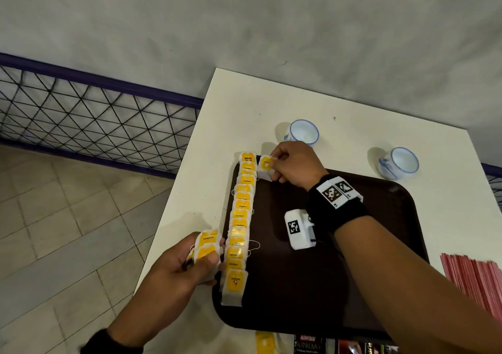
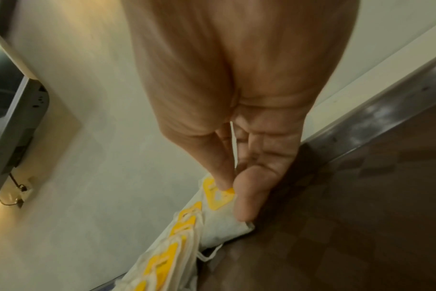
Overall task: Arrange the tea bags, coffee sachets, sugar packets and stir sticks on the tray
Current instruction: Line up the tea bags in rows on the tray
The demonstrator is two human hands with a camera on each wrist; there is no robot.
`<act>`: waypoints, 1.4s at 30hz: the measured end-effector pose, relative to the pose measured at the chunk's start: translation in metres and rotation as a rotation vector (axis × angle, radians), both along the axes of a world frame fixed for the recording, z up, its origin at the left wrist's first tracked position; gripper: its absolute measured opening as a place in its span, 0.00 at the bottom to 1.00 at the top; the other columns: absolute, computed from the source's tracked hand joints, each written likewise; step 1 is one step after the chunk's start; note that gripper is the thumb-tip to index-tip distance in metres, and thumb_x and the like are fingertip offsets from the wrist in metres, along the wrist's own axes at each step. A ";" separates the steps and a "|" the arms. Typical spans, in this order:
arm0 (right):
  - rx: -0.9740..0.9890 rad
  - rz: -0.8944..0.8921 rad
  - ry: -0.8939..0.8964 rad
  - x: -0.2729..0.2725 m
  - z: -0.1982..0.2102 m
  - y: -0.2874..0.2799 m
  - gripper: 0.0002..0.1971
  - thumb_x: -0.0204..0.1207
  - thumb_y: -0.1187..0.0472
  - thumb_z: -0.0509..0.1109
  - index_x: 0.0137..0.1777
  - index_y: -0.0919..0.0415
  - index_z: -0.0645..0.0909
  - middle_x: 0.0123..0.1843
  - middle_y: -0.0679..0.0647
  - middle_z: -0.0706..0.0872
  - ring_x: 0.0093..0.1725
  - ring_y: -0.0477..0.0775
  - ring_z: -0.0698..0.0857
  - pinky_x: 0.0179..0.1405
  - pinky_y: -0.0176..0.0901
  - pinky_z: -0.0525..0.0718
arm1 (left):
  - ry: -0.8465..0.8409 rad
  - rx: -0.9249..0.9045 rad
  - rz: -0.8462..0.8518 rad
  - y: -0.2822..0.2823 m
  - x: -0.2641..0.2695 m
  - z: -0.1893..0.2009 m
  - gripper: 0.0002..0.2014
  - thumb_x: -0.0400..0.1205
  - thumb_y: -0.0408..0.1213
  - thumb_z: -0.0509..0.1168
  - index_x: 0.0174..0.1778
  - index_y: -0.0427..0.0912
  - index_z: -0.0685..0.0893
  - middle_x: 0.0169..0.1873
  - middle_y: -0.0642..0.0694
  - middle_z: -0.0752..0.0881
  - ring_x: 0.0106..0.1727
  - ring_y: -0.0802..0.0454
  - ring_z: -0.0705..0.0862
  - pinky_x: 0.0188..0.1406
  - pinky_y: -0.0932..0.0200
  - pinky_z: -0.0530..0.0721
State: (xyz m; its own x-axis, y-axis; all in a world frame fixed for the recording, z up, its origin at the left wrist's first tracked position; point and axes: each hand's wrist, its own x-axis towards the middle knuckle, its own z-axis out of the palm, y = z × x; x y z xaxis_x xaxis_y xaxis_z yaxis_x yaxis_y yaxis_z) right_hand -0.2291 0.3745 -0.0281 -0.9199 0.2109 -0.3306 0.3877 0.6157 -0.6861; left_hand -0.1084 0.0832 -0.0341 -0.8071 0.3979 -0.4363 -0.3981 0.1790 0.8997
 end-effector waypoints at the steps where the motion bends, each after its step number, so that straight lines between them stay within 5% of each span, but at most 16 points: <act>1: 0.008 -0.013 0.017 0.000 -0.001 -0.001 0.01 0.79 0.68 0.70 0.47 0.63 0.83 0.30 0.60 0.90 0.25 0.54 0.89 0.33 0.48 0.89 | 0.004 -0.002 0.001 0.001 0.000 0.000 0.20 0.80 0.57 0.73 0.64 0.51 0.87 0.54 0.50 0.93 0.56 0.49 0.92 0.53 0.49 0.92; 4: 0.034 -0.044 0.038 -0.001 -0.001 -0.002 0.03 0.79 0.68 0.69 0.45 0.63 0.82 0.31 0.60 0.91 0.22 0.49 0.87 0.29 0.42 0.87 | 0.001 0.004 0.004 0.001 0.000 0.000 0.17 0.80 0.46 0.67 0.63 0.48 0.87 0.53 0.47 0.93 0.55 0.49 0.92 0.52 0.51 0.93; 15: 0.103 -0.071 0.084 -0.006 -0.005 -0.010 0.04 0.78 0.70 0.67 0.46 0.64 0.84 0.33 0.63 0.90 0.25 0.57 0.88 0.27 0.43 0.86 | 0.004 -0.011 -0.009 0.001 0.003 -0.004 0.17 0.79 0.47 0.66 0.63 0.53 0.86 0.53 0.51 0.93 0.55 0.50 0.92 0.51 0.53 0.92; 18: 0.171 -0.039 0.109 -0.008 -0.008 -0.011 0.05 0.77 0.68 0.68 0.46 0.64 0.85 0.39 0.62 0.90 0.36 0.63 0.90 0.38 0.52 0.89 | -0.003 -0.012 -0.007 0.000 0.002 -0.005 0.17 0.79 0.46 0.66 0.64 0.52 0.86 0.53 0.51 0.93 0.55 0.50 0.92 0.50 0.54 0.92; 22: 0.247 0.004 0.107 -0.011 -0.008 -0.013 0.08 0.76 0.69 0.67 0.49 0.64 0.87 0.44 0.61 0.90 0.45 0.62 0.89 0.47 0.51 0.88 | -0.002 -0.010 -0.008 0.000 0.002 -0.006 0.17 0.79 0.46 0.66 0.63 0.51 0.87 0.53 0.51 0.93 0.55 0.51 0.92 0.49 0.55 0.92; 26: 0.347 0.043 0.102 -0.010 -0.007 -0.013 0.10 0.76 0.70 0.68 0.54 0.65 0.88 0.52 0.62 0.89 0.53 0.60 0.87 0.45 0.39 0.76 | -0.004 0.000 0.000 0.000 0.004 -0.006 0.17 0.78 0.46 0.66 0.62 0.51 0.88 0.53 0.51 0.93 0.55 0.51 0.92 0.50 0.55 0.92; 34: 0.444 0.081 0.123 0.002 -0.001 -0.020 0.23 0.80 0.66 0.66 0.76 0.57 0.75 0.67 0.61 0.77 0.60 0.62 0.83 0.56 0.51 0.82 | -0.015 0.017 0.001 0.000 0.003 -0.009 0.17 0.78 0.45 0.67 0.62 0.48 0.88 0.53 0.48 0.93 0.55 0.49 0.92 0.49 0.55 0.92; 42: 0.503 0.244 0.106 0.015 -0.005 -0.025 0.09 0.82 0.59 0.67 0.54 0.57 0.88 0.49 0.57 0.77 0.51 0.63 0.82 0.44 0.49 0.79 | -0.019 0.022 0.006 -0.001 0.003 -0.010 0.17 0.78 0.45 0.67 0.62 0.48 0.88 0.53 0.48 0.93 0.55 0.49 0.92 0.47 0.57 0.91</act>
